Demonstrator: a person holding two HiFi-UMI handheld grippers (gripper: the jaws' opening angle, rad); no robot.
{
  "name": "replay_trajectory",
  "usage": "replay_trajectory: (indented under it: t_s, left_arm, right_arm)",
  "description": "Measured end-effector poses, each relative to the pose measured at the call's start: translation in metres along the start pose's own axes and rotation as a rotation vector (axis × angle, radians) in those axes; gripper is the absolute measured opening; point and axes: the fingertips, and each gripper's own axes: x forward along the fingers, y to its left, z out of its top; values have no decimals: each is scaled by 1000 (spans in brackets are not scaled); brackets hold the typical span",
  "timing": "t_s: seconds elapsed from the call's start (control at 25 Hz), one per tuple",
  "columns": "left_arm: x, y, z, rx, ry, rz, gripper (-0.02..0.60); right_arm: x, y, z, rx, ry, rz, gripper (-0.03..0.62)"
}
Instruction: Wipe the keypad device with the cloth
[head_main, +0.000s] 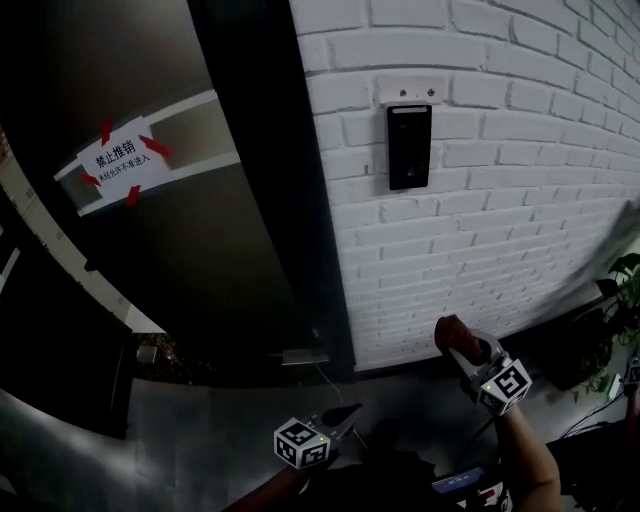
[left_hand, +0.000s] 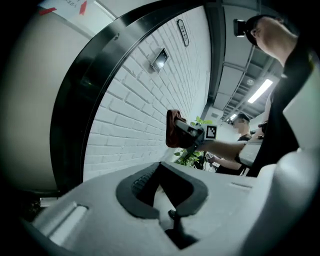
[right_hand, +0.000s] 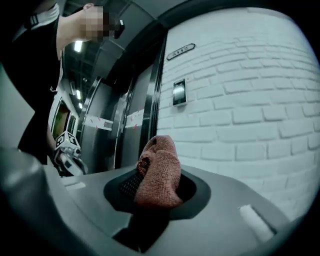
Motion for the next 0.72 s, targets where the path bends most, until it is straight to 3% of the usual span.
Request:
replay_trajectory:
  t_s: [0.16, 0.24, 0.44, 0.72]
  left_arm:
    - [-24, -26, -40, -32, 16, -35, 5]
    - [-32, -39, -58, -41, 31, -59, 5]
    - [-42, -71, -89, -53, 49, -113, 5]
    - [-39, -103, -106, -65, 57, -126, 5]
  right_arm:
    - [-56, 91, -70, 265, 73, 48, 109]
    - [-78, 135, -96, 346, 106, 45, 109]
    - [-111, 214, -125, 416, 170, 41, 109]
    - [-123, 252, -137, 420, 186, 75, 107]
